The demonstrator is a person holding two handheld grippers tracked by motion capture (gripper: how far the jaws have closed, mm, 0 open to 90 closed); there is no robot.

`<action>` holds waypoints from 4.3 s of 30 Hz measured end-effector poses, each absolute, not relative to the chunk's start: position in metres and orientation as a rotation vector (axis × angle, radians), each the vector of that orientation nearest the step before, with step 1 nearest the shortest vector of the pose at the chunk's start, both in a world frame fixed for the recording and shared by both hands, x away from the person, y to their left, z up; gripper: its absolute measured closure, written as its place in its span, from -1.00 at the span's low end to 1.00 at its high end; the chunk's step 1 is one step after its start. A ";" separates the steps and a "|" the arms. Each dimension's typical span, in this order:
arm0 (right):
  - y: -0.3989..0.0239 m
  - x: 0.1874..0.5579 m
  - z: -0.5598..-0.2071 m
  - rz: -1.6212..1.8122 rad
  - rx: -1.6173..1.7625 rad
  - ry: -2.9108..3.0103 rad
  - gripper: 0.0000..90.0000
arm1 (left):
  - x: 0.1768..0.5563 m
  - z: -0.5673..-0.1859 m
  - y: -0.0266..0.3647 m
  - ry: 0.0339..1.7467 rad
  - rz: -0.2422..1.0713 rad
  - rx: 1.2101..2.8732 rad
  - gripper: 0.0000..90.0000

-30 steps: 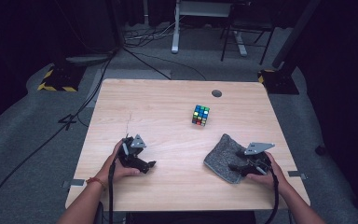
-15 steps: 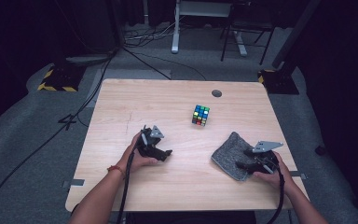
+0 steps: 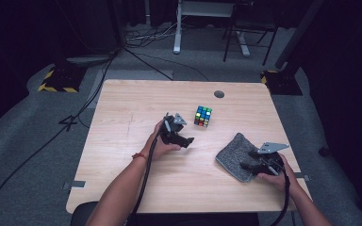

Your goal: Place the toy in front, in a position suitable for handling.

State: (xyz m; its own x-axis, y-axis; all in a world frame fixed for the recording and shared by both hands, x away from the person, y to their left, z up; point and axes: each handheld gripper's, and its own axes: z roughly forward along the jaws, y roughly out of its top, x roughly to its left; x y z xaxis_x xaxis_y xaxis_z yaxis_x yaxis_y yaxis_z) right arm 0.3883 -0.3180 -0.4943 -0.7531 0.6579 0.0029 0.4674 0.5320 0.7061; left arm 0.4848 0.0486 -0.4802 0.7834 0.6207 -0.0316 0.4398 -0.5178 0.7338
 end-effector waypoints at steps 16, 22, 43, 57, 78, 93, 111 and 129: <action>-0.318 0.388 -0.495 1.046 0.947 2.502 -0.22 | 0.516 -0.470 -0.011 0.882 0.423 2.128 -0.64; -0.318 0.388 -0.495 1.048 0.945 2.503 -0.22 | 0.526 -0.470 -0.026 0.942 0.448 2.105 -0.65; -0.319 0.388 -0.495 1.053 0.941 2.503 -0.22 | 0.548 -0.480 -0.032 0.944 0.430 2.180 -0.27; -0.318 0.388 -0.495 1.051 0.941 2.503 -0.22 | 0.487 -0.475 0.018 0.633 0.295 2.323 -0.26; -0.317 0.386 -0.495 1.049 0.932 2.507 -0.22 | 0.390 -0.474 0.085 0.320 0.146 2.399 -0.26; -0.295 0.371 -0.486 1.044 0.694 2.646 -0.27 | 0.363 -0.488 0.102 0.403 0.196 2.414 -0.64; -0.278 0.376 -0.491 1.017 0.733 2.617 -0.29 | 0.375 -0.500 0.092 0.455 0.155 2.378 -0.65; -0.284 0.379 -0.490 1.050 0.778 2.629 0.38 | 0.376 -0.503 0.096 0.458 0.163 2.341 -0.62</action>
